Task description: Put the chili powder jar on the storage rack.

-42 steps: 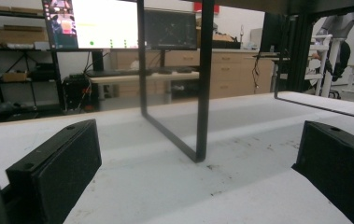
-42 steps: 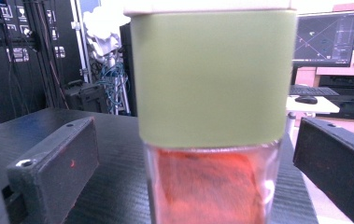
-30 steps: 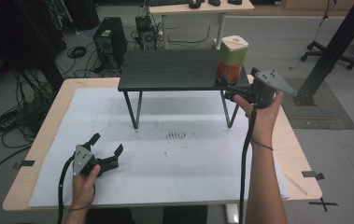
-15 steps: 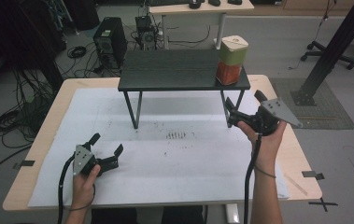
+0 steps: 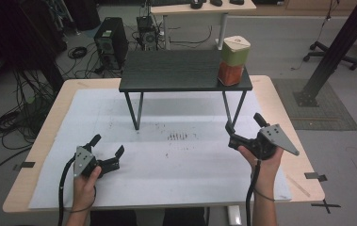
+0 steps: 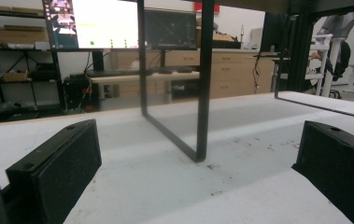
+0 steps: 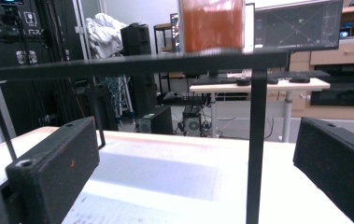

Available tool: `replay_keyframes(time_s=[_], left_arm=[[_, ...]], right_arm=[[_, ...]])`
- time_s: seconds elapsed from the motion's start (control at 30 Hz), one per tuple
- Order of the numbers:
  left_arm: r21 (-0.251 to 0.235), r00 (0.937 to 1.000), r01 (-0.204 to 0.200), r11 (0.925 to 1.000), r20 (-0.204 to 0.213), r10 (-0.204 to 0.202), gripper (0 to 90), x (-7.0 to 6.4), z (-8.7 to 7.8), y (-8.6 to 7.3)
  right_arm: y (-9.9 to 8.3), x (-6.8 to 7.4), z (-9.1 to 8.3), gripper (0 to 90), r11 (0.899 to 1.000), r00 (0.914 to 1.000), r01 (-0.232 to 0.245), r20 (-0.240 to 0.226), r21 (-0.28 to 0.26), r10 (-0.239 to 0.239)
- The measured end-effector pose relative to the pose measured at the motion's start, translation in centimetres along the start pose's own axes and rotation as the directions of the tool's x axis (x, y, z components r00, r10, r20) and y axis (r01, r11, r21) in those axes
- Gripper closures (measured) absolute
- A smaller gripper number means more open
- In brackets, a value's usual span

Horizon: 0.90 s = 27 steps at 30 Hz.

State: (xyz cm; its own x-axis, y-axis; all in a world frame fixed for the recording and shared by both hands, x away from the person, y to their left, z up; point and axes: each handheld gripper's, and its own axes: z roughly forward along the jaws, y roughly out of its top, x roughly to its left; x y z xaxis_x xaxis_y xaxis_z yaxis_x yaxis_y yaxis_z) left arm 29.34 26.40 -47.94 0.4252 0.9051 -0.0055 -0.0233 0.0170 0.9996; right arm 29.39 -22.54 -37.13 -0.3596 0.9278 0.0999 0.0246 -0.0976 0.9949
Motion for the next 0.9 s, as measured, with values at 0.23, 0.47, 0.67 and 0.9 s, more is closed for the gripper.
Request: replay_keyframes(time_s=[0.23, 0.47, 0.67, 0.9], left_arm=[[-0.001, 1.0, -0.001, 1.0, -0.001, 0.001, 0.4, 0.0, 0.0, 0.0], [-0.001, 1.0, -0.001, 1.0, -0.001, 0.001, 0.4, 0.0, 0.0, 0.0], [-0.001, 1.0, -0.001, 1.0, 0.0, 0.001, 0.4, 0.0, 0.0, 0.0], [-0.001, 1.0, -0.002, 1.0, 0.0, 0.002, 0.5, 0.0, 0.0, 0.0]], right_arm=[[-2.3, 0.0, -0.8, 0.2, 1.0, 1.0, -0.007, 0.002, 0.006, 0.007], [-4.7, -0.1, -1.3, 0.2, 1.0, 0.9999, -0.012, 0.006, 0.023, 0.012], [-6.8, -0.3, -1.5, 0.2, 0.999, 0.9997, -0.02, 0.011, 0.048, 0.02], [-8.6, -0.5, -1.5, 0.1, 0.997, 0.9996, -0.027, 0.014, 0.068, 0.026]])
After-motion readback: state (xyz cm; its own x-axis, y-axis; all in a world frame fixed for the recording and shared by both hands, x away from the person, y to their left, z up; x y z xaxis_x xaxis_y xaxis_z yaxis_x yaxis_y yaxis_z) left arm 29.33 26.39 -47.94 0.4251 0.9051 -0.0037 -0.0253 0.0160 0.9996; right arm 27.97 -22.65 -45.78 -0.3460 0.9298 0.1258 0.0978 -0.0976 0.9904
